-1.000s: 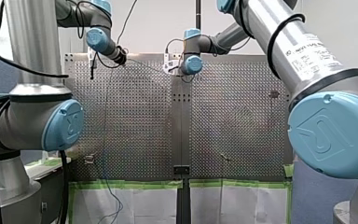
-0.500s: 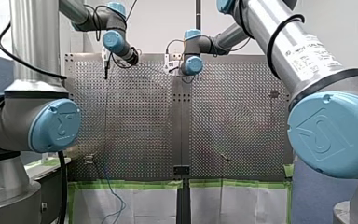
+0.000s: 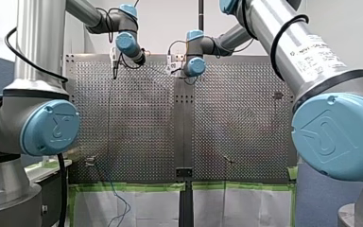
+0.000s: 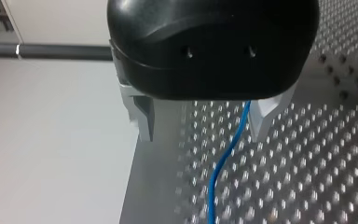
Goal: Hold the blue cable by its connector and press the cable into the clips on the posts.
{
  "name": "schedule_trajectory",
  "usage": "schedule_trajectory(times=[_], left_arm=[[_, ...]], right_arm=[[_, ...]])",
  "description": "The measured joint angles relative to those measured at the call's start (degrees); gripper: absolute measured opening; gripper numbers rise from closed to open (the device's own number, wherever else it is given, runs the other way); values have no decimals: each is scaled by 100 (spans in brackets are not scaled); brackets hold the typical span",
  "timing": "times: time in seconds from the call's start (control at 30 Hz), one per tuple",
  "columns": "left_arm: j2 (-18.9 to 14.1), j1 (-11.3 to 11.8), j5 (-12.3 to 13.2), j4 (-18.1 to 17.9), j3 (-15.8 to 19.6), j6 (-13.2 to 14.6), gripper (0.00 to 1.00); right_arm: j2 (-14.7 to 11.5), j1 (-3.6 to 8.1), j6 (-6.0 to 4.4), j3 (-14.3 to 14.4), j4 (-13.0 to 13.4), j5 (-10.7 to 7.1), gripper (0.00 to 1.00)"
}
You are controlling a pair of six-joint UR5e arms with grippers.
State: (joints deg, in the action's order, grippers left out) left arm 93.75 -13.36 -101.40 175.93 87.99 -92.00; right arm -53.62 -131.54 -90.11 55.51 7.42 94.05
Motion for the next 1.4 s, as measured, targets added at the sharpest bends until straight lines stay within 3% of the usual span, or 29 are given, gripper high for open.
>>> schedule_trajectory(times=[0.4,1.33,1.37,1.4], left_arm=[[84,301,-468,151,-48,127,100],[410,314,-344,102,-327,120,100],[410,315,-347,101,-327,112,91],[410,315,-350,100,-327,102,91]], right_arm=[[2,-4,0,-1,-5,0,16],[3,-31,1,0,-11,0,16],[3,-32,1,0,-12,0,16],[3,-31,0,0,-13,0,16]])
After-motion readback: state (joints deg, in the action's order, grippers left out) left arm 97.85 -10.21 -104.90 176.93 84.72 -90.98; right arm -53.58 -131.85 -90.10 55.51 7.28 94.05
